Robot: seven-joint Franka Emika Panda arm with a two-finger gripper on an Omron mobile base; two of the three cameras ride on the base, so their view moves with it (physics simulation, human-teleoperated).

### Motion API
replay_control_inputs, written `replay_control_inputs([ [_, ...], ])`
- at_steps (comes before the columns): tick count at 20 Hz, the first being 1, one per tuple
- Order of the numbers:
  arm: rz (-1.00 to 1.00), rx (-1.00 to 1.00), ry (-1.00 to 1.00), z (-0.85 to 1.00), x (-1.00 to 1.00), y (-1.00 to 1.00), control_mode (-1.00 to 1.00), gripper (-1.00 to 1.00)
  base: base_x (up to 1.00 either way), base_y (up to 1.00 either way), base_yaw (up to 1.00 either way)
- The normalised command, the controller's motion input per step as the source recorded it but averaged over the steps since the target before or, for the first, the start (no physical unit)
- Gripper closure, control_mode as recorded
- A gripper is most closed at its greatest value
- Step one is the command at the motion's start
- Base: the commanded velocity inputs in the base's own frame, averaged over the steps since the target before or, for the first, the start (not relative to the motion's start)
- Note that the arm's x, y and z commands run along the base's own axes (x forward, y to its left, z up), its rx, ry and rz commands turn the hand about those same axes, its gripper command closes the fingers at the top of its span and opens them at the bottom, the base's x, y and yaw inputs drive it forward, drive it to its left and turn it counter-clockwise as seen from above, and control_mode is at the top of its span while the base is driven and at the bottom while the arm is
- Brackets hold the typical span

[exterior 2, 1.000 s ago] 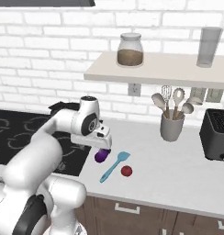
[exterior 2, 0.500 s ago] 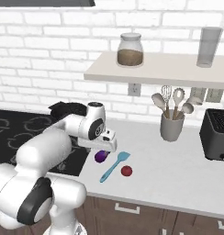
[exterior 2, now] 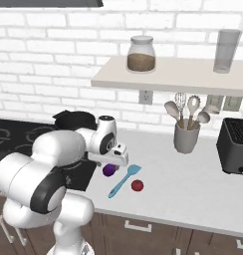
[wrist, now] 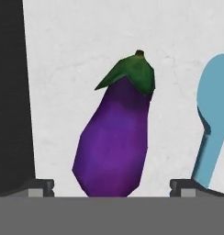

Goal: Put the tomato and eggplant in the pot. Retrieve the spatula and lightly stir the vegetables in the pot.

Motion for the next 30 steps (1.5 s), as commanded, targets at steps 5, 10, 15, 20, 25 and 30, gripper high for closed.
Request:
replay_control_inputs([
  [5, 0.00, 0.00, 0.00, -0.34, 0.15, 0.00, -1.00, -1.00, 0.00, 0.00, 0.00],
  [10, 0.00, 0.00, 0.01, -0.35, 0.03, 0.00, -1.00, 1.00, 0.00, 0.00, 0.00],
  [15, 0.00, 0.00, 0.00, -0.06, -0.01, 0.00, -1.00, 1.00, 0.00, 0.00, 0.00],
  [20, 0.00, 0.00, -0.11, 0.27, -0.44, 0.05, -1.00, 1.00, 0.00, 0.00, 0.00],
  [25, 0.00, 0.00, -0.28, 0.81, -0.60, 0.45, -1.00, 1.00, 0.00, 0.00, 0.00],
  [30, 0.04, 0.00, -0.22, 0.84, -0.37, 0.69, -1.00, 1.00, 0.00, 0.00, 0.00],
])
